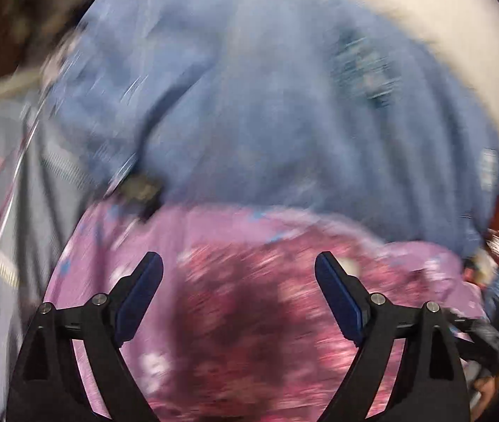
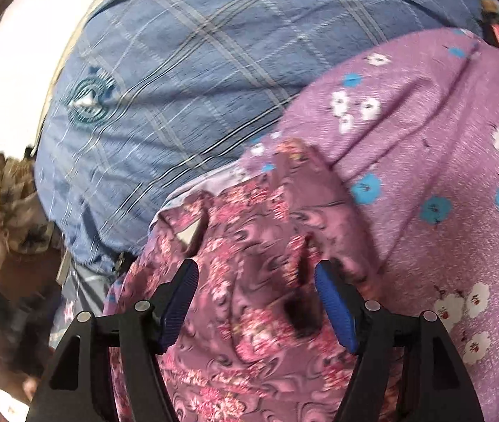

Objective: Fold small clothes

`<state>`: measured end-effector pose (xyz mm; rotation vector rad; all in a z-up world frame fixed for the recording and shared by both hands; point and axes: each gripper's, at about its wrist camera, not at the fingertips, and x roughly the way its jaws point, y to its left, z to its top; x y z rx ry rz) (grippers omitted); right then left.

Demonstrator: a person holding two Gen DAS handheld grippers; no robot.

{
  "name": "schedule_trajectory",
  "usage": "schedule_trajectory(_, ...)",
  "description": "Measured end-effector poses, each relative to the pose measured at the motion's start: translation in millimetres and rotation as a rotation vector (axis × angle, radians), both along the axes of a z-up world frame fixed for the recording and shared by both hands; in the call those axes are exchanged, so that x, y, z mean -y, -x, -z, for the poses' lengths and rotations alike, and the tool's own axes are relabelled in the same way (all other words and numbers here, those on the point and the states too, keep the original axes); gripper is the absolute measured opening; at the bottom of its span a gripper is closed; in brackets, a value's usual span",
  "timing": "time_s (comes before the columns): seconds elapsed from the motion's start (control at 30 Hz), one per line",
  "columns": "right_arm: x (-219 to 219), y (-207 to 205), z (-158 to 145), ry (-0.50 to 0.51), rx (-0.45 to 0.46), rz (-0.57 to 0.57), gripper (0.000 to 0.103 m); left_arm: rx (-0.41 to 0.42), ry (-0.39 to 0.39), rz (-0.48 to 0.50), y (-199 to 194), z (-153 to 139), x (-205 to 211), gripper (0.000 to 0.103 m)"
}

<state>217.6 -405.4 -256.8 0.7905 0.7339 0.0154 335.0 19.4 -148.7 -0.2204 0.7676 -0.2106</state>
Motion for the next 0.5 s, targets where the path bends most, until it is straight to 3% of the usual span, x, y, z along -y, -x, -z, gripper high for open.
schedule_trajectory(0.03, 0, -3, 3, -0.002, -0.006, -0.007, 0.071, -0.047, -0.002, -0.033, -6, 13, -8, 0.089)
schedule_trajectory(0.17, -15, -20, 18, 0.053, -0.095, -0.059, 0.068, -0.104, -0.05, -0.064, -8, 38, -4, 0.089)
schedule_trajectory(0.27, -25, -23, 20, 0.132, -0.115, -0.074, 0.058, -0.135, -0.149, -0.082, -11, 52, 5, 0.089)
schedule_trajectory(0.33, -28, -23, 18, 0.174, -0.127, -0.09, 0.026, -0.168, -0.2, -0.087, -15, 63, 7, 0.089)
schedule_trajectory(0.4, -24, -21, 16, 0.181, -0.118, -0.075, 0.008, -0.229, -0.233, -0.079, -19, 77, 12, 0.089)
schedule_trajectory(0.5, -16, -15, 5, 0.15, -0.061, -0.05, 0.006, -0.269, -0.223, -0.079, -22, 89, 14, 0.089)
